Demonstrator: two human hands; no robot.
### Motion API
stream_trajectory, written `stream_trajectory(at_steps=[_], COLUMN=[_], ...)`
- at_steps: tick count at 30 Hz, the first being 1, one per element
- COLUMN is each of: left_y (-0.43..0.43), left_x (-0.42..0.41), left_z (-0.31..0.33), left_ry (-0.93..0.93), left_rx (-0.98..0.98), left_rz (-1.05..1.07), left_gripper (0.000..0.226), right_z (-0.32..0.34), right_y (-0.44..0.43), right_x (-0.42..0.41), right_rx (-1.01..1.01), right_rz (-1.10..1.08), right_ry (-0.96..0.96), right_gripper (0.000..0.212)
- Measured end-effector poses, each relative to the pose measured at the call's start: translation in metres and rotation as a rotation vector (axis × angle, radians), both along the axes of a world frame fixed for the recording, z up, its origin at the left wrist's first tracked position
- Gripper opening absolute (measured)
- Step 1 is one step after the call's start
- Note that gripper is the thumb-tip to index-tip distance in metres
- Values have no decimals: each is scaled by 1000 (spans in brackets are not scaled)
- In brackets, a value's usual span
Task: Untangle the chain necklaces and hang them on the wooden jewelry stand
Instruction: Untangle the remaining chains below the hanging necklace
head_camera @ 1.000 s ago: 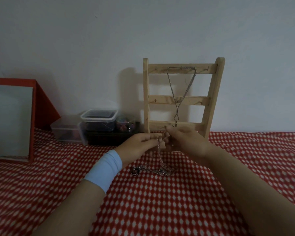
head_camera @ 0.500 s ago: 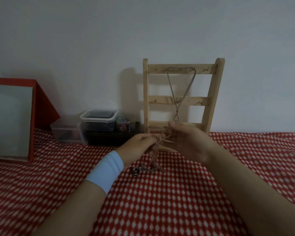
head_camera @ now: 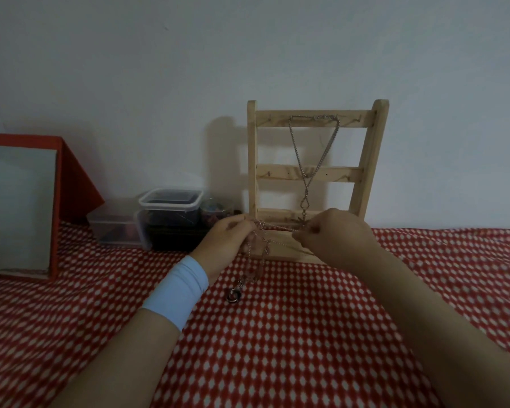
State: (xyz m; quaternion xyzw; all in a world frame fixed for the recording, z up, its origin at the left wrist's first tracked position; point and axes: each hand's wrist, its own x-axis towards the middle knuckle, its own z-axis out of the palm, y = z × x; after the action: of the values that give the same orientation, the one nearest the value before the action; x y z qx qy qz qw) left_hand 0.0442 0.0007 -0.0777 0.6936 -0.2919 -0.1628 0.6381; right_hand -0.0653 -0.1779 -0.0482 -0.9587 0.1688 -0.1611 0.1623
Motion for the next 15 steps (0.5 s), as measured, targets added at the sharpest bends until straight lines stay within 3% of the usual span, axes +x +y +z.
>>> stream_trajectory(at_steps=[1, 5, 6, 7, 9, 13, 15], left_y=[-1, -1, 0, 0, 0, 10, 12], left_x=[0, 2, 3, 4, 5, 10, 10], left_z=[-1, -4, -6, -6, -3, 8, 10], left_ry=[30, 133, 185, 244, 330, 328, 376], left_rx=[13, 52, 24, -21, -134, -305, -364], left_rz=[-6, -80, -95, -95, -59, 14, 8], left_gripper=[28, 35, 37, 40, 48, 45, 45], right_z=[2, 8, 7, 6, 6, 6, 8], right_y=[2, 14, 14, 12, 7, -3, -1], right_x=[0, 1, 2, 2, 0, -5, -6], right_rx=[189, 1466, 1611, 1627, 1328, 149, -92], right_rz=[14, 246, 280, 294, 264, 75, 19], right_ry=[-58, -327, -313, -271, -211, -102, -12], right_gripper=[39, 49, 49, 49, 47, 43, 37])
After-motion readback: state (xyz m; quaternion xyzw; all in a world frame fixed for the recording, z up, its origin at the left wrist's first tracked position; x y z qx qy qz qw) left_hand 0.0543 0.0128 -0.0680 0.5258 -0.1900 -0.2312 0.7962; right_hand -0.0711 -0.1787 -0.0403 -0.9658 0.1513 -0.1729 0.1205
